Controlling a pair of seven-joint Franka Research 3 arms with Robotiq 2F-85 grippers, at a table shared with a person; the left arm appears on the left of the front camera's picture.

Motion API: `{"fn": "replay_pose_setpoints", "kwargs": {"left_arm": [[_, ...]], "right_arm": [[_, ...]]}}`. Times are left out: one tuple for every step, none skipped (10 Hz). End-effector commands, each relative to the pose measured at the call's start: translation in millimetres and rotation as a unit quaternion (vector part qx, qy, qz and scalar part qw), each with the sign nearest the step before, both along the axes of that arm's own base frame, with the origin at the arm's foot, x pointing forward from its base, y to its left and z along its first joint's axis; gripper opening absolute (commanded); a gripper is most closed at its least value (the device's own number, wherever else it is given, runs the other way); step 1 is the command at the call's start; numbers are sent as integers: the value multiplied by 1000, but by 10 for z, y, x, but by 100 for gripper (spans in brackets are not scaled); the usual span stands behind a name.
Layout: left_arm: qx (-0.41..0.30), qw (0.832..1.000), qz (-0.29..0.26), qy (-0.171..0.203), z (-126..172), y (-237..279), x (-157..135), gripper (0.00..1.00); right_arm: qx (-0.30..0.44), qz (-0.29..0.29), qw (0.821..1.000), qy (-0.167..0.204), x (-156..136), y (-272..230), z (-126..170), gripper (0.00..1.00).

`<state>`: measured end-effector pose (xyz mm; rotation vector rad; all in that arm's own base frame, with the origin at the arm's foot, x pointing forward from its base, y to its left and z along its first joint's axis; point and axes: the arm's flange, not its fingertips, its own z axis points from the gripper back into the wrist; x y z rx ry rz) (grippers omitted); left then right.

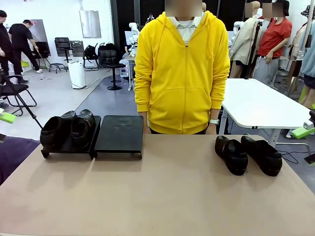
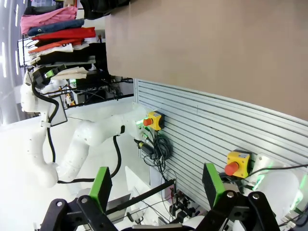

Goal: Organize the shoes by placing them on the stand.
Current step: Place the Shoe from the middle of the table onto the Shoes Stand, then pick up one Shoe and place it in the middle of the table.

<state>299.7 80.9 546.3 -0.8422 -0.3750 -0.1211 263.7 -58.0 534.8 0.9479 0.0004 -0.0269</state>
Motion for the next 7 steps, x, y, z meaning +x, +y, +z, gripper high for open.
{"fn": "replay_pose_setpoints", "kwargs": {"left_arm": [[19, 1000, -25, -2, 61, -79, -4, 100], [19, 1000, -25, -2, 61, -79, -4, 100], [19, 1000, -25, -2, 61, -79, -4, 100], [19, 1000, -25, -2, 61, -79, -4, 100], [19, 1000, -25, -2, 61, -79, -4, 100], [19, 1000, -25, -2, 61, -79, -4, 100], [19, 1000, -25, -2, 61, -79, -4, 100]], "right_arm": [[14, -1, 1000, -2, 18, 12, 50, 100], [14, -1, 1000, -2, 18, 12, 50, 100], [14, -1, 1000, -2, 18, 12, 50, 100], [14, -1, 1000, -2, 18, 12, 50, 100], [14, -1, 1000, -2, 18, 12, 50, 100], [14, -1, 1000, -2, 18, 12, 50, 100], [14, -1, 1000, -2, 18, 12, 50, 100]]}}
